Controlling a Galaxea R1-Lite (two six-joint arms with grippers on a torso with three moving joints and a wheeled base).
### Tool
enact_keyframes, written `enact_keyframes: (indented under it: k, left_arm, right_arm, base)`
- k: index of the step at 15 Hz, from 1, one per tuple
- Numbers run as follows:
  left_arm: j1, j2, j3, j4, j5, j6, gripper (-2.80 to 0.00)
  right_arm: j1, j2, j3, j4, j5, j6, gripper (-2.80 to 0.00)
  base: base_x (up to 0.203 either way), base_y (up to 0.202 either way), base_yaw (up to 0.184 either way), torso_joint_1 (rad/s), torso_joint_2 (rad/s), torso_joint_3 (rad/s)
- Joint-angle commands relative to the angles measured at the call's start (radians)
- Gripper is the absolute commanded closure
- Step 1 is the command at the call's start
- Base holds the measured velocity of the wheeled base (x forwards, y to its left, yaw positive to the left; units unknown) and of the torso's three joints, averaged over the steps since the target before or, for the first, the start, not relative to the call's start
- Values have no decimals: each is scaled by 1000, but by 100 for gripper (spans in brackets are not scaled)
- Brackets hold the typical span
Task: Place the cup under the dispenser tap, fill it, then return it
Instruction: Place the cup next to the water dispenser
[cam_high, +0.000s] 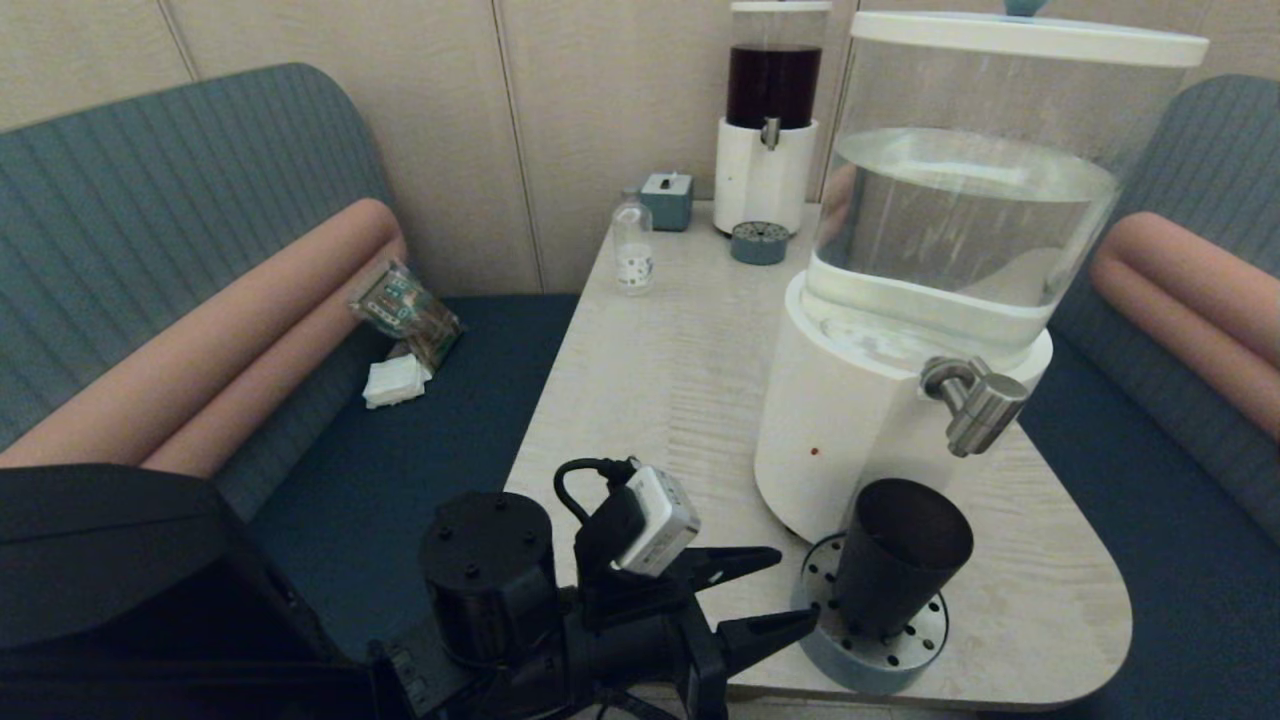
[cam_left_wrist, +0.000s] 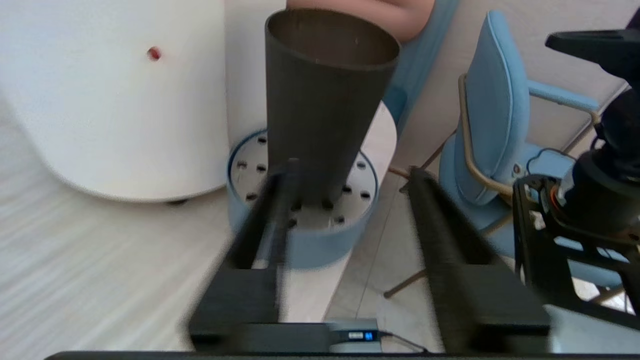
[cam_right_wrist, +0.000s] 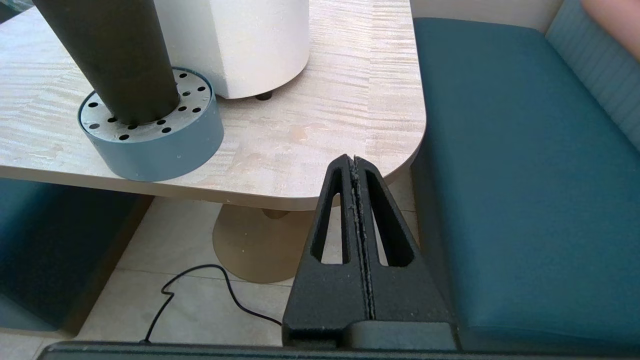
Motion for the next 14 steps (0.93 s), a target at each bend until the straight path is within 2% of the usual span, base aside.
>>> enact_keyframes:
  k: [1,7,14]
  left_arm:
    - [-16,60,-57,-7,0,-3,-280]
    - [-91,215,-226,-9,57,-38,-280]
    - [-93,221,-224,-12,64,-39,-280]
  right_arm:
    - [0,0,0,0,0,0,0]
    - [0,0,0,0,0,0,0]
    - [0,0,0,0,0,0,0]
  base:
    - [0,0,0,0,0,0]
    - [0,0,0,0,0,0]
    - [0,0,0,0,0,0]
